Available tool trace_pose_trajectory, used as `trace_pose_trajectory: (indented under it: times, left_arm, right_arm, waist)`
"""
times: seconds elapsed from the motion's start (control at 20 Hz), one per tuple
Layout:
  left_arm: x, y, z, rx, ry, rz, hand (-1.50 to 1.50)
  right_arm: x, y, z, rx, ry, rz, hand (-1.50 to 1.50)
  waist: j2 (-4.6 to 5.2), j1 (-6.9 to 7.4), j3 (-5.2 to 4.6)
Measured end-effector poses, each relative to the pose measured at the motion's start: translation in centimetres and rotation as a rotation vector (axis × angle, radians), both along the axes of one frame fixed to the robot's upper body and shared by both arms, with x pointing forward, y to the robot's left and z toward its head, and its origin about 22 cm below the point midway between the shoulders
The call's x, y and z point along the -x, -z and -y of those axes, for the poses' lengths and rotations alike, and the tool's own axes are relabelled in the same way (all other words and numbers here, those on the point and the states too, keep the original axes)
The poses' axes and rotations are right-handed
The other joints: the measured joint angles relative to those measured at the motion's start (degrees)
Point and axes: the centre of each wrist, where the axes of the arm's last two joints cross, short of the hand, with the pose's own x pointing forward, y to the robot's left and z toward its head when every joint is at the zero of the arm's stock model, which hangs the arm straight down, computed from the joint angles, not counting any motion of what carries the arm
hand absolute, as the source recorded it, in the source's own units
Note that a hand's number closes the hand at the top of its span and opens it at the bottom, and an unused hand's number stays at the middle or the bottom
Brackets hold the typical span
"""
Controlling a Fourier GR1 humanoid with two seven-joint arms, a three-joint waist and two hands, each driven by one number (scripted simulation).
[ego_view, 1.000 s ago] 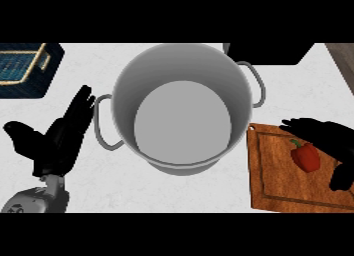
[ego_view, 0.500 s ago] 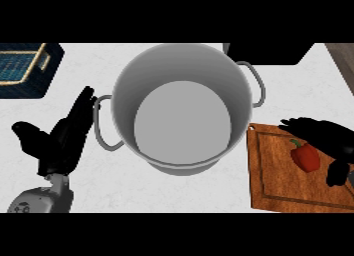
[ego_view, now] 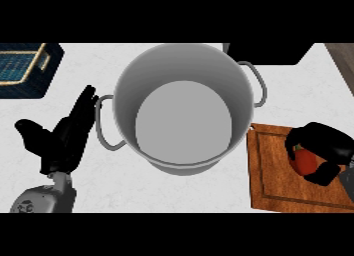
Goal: Pick the bell pepper from the cutting board and place it in the pot
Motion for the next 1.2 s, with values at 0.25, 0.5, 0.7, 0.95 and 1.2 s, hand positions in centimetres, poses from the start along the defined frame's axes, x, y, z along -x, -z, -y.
trace_pose_trajectory:
  times: [0.25,0.5,0.7,0.95,1.2]
  left_arm:
    - [0.2,-0.5,0.0,-0.002,-0.005,0.002,0.00]
    - [0.3,-0.3,-0.8,-0.004,-0.026,-0.004,0.00]
    - [0.6,-0.2,-1.4,-0.004,-0.044,-0.011,0.00]
    - [0.6,0.0,-1.7,-0.005,-0.052,-0.016,0.00]
    - [0.6,-0.6,-1.6,-0.005,-0.039,-0.011,0.00]
  right_arm:
    - [0.0,0.1,0.8,-0.029,-0.014,0.018,1.50]
    - [1.2,1.8,-2.9,-0.073,0.255,0.047,1.50]
    - [2.6,2.5,-6.3,-0.095,0.519,0.102,1.50]
    - [4.5,-1.1,-10.4,-0.126,0.728,0.298,1.50]
    - [8.6,-6.8,-13.5,-0.209,0.782,0.438,1.50]
  waist:
    - [0.00,-0.01,0.01]
    - [-0.67,-1.62,-0.31]
    - [-1.18,-2.91,-0.45]
    - [-1.13,-3.21,-0.29]
    - [-0.85,-2.17,-0.15]
